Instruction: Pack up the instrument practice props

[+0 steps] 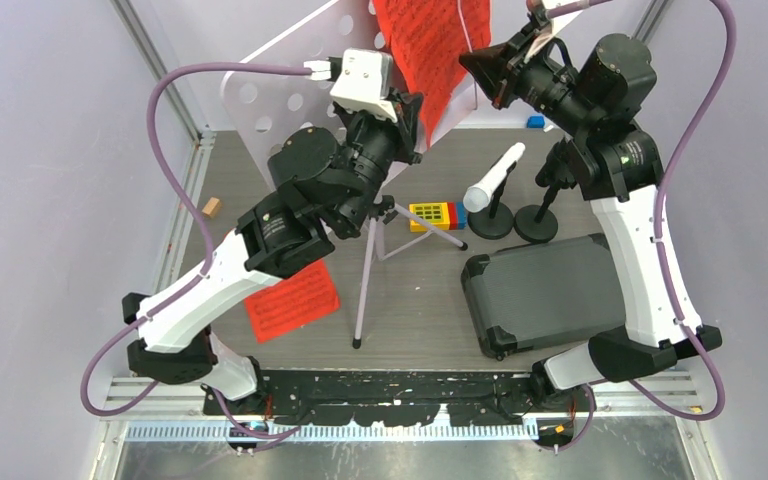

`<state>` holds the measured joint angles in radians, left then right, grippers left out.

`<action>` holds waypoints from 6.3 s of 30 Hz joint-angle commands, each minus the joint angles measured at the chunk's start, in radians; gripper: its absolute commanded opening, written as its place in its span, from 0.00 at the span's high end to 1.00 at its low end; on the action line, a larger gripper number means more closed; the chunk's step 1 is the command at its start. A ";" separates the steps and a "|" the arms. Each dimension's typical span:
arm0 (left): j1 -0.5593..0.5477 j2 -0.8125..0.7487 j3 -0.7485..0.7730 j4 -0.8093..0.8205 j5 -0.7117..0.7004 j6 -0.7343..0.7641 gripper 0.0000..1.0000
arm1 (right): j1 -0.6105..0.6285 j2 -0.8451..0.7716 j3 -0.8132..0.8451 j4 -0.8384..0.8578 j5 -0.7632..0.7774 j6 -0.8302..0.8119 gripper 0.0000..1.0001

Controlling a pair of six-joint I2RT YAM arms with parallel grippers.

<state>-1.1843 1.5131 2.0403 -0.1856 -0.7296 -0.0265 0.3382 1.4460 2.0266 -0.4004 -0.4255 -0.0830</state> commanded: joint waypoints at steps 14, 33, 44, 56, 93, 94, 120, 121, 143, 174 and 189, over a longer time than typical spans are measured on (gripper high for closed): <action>-0.054 -0.150 0.089 -0.138 0.105 0.055 1.00 | -0.002 -0.063 -0.039 0.082 0.029 0.010 1.00; -0.066 -0.347 0.105 -0.242 0.193 0.033 1.00 | -0.002 -0.074 -0.061 0.102 0.028 0.025 0.63; -0.064 -0.489 0.046 -0.239 0.160 0.005 1.00 | -0.001 -0.097 -0.105 0.135 0.026 0.052 0.41; -0.065 -0.700 -0.130 -0.204 0.072 -0.024 1.00 | -0.001 -0.123 -0.151 0.145 0.026 0.052 0.40; 0.002 -1.136 -1.377 -0.374 -0.408 -0.620 1.00 | -0.001 -0.400 -0.417 0.059 -0.017 0.041 0.05; 0.025 -1.136 -1.383 -0.385 -0.373 -0.635 1.00 | -0.002 -0.408 -0.424 0.063 -0.016 0.044 0.05; 1.158 -0.610 -1.220 -0.261 1.416 -0.423 1.00 | -0.001 -0.415 -0.489 0.071 -0.040 0.077 0.07; 1.159 -0.613 -1.218 -0.268 1.417 -0.415 1.00 | -0.001 -0.414 -0.489 0.070 -0.041 0.078 0.08; 1.223 -0.360 -0.937 -0.859 0.994 -0.207 0.97 | -0.001 -0.403 -0.485 0.063 -0.068 0.082 0.09; 1.230 -0.484 -0.862 -0.793 0.841 -0.290 0.09 | -0.001 -0.440 -0.553 0.057 0.004 0.151 0.10; 1.229 -0.619 -1.233 0.238 1.446 -0.644 0.01 | -0.001 -0.592 -0.748 0.030 0.223 0.387 0.10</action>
<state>0.0414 0.9306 0.9169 -0.4999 0.5205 -0.4751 0.3382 0.8917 1.3102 -0.3786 -0.2325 0.2092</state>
